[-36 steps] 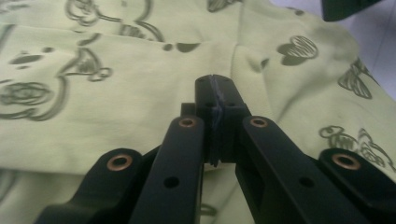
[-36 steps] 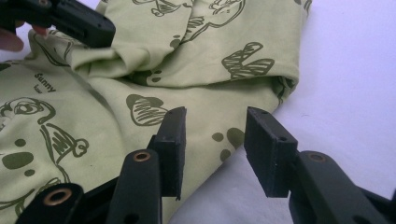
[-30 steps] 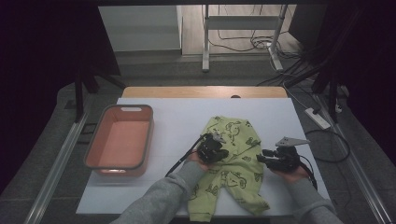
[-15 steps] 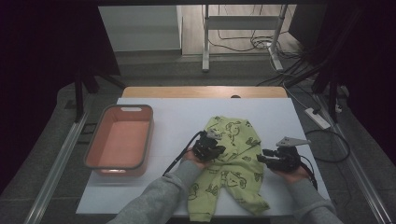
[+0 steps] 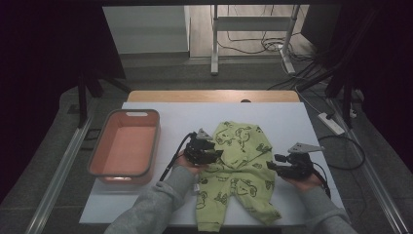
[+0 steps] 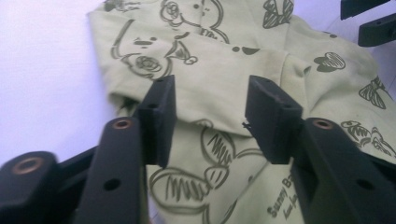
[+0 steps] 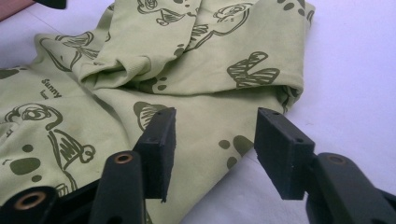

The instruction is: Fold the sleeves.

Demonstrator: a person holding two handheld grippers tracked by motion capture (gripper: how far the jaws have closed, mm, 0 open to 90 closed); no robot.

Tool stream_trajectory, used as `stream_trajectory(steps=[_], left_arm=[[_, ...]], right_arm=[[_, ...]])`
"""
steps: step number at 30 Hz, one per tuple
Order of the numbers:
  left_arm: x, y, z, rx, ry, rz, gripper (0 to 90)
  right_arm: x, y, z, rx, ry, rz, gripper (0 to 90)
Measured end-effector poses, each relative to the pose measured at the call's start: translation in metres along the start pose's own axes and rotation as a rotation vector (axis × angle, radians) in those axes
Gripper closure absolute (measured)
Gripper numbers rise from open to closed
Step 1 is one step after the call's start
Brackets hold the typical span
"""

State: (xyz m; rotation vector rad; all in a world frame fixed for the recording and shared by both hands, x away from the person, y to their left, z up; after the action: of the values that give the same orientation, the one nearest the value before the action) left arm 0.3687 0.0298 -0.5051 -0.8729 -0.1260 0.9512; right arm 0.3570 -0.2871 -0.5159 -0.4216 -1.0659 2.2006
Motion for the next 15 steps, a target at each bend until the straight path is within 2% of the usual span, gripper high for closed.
stream_trajectory(steps=[4, 15], left_arm=[[0.007, 0.002, 0.008, -0.006, -0.002, 0.027, 41.4], [0.018, 0.011, 0.017, 0.000, -0.012, 0.050, 35.6]], right_arm=[[0.000, 0.000, 0.001, 0.000, -0.001, 0.004, 45.4], [0.001, 0.000, 0.000, 0.007, 0.011, 0.012, 41.4]])
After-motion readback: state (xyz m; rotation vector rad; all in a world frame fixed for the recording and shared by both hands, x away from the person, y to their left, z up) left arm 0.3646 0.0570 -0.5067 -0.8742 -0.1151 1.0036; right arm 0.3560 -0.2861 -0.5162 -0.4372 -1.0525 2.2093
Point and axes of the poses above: each handheld gripper's, and its own axes: z roughly backward along the jaws, y roughly out of its underside, x roughly to its left, the point moved 3 cm from there along -z, roughly forward along the jaws, and after that the axes turned 8 degrees about z, right-handed, at the moved point
